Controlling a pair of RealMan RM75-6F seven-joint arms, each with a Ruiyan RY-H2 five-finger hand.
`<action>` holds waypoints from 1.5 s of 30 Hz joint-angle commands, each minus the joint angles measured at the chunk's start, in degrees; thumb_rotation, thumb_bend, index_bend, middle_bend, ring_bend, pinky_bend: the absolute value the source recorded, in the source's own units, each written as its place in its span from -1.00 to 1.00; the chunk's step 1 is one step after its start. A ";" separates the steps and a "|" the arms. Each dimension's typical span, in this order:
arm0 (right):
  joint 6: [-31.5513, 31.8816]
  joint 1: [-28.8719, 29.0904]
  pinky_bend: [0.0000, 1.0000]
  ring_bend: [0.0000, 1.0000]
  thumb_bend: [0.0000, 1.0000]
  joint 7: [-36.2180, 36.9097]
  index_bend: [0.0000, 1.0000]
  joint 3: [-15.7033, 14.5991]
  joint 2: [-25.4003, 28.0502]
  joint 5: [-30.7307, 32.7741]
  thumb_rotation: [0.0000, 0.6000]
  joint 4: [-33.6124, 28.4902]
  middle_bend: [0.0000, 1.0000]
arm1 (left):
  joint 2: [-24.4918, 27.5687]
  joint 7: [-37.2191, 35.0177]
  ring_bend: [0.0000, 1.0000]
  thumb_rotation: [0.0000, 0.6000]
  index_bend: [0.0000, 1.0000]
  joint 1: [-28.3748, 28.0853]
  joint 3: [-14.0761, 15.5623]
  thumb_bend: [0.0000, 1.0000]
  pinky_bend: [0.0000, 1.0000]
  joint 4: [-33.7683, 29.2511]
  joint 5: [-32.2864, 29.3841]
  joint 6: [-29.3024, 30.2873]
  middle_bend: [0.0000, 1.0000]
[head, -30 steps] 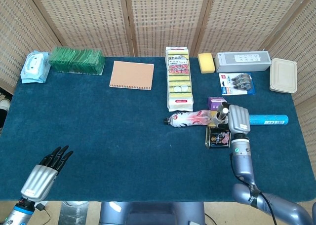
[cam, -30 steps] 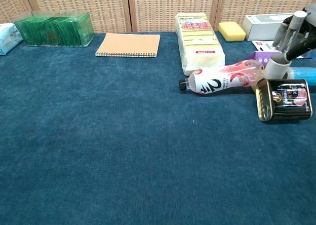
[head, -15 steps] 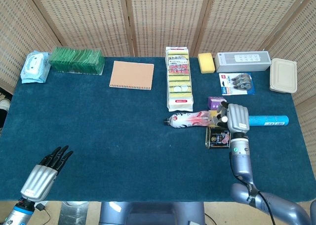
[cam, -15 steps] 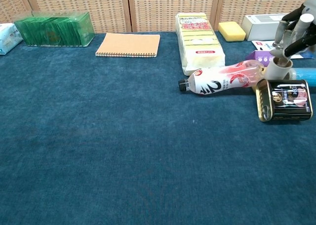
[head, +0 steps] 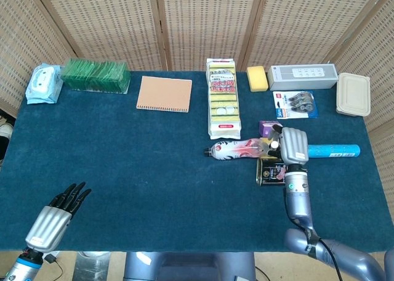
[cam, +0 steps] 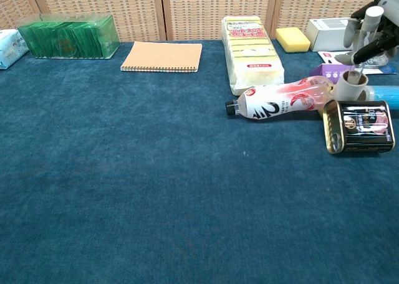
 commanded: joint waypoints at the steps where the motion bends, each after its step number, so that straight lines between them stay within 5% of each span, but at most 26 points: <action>1: 0.53 0.08 0.51 0.55 -0.35 -0.25 0.23 0.24 0.25 -0.39 1.00 -0.68 0.45 | 0.02 -0.02 -0.96 1.00 -0.94 0.02 0.04 -0.59 -0.55 -0.02 0.04 0.02 -0.97; 45: 7.49 -2.36 0.67 0.77 -0.34 -0.71 0.40 1.17 8.12 -6.20 1.00 -14.39 0.66 | 0.23 1.04 -0.94 1.00 -0.94 0.00 0.43 -0.59 -0.55 -0.56 0.11 -0.86 -0.97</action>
